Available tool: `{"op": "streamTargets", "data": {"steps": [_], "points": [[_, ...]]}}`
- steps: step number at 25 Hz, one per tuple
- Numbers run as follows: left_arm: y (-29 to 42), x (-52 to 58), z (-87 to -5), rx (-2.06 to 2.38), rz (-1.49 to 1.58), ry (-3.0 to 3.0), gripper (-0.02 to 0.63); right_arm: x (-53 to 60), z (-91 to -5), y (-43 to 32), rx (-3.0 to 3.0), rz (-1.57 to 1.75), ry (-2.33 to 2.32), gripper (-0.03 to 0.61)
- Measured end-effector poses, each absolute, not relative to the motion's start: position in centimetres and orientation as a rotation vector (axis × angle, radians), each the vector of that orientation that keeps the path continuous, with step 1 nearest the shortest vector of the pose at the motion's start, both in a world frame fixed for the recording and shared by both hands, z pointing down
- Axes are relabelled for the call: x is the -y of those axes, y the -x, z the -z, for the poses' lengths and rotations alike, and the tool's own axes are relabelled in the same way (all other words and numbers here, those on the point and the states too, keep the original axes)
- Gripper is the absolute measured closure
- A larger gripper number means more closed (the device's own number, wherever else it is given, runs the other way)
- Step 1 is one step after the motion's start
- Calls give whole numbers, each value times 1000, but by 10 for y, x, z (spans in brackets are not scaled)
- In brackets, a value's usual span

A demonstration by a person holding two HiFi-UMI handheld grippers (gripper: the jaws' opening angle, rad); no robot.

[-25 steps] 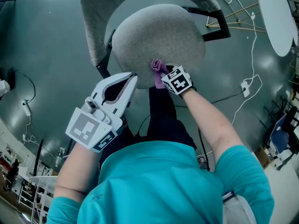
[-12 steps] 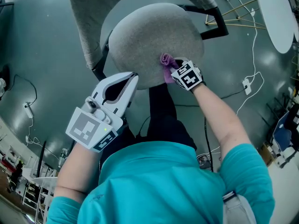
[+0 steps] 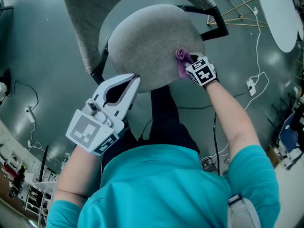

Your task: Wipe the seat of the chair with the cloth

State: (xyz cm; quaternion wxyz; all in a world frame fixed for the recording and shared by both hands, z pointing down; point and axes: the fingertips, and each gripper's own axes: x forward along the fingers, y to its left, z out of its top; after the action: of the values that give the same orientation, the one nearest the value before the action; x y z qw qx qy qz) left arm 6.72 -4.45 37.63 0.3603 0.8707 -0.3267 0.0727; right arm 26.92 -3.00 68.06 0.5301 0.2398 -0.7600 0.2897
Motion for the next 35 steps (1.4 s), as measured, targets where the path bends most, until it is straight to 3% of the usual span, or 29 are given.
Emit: {"op": "streamTargets", "data": {"steps": [30, 35], "points": [[-81, 48, -381, 822, -182, -2242, 611, 87, -685, -381, 1676, -609, -786, 518], [-79, 49, -383, 830, -181, -2236, 611, 73, -705, -460, 1385, -594, -857, 520]]}}
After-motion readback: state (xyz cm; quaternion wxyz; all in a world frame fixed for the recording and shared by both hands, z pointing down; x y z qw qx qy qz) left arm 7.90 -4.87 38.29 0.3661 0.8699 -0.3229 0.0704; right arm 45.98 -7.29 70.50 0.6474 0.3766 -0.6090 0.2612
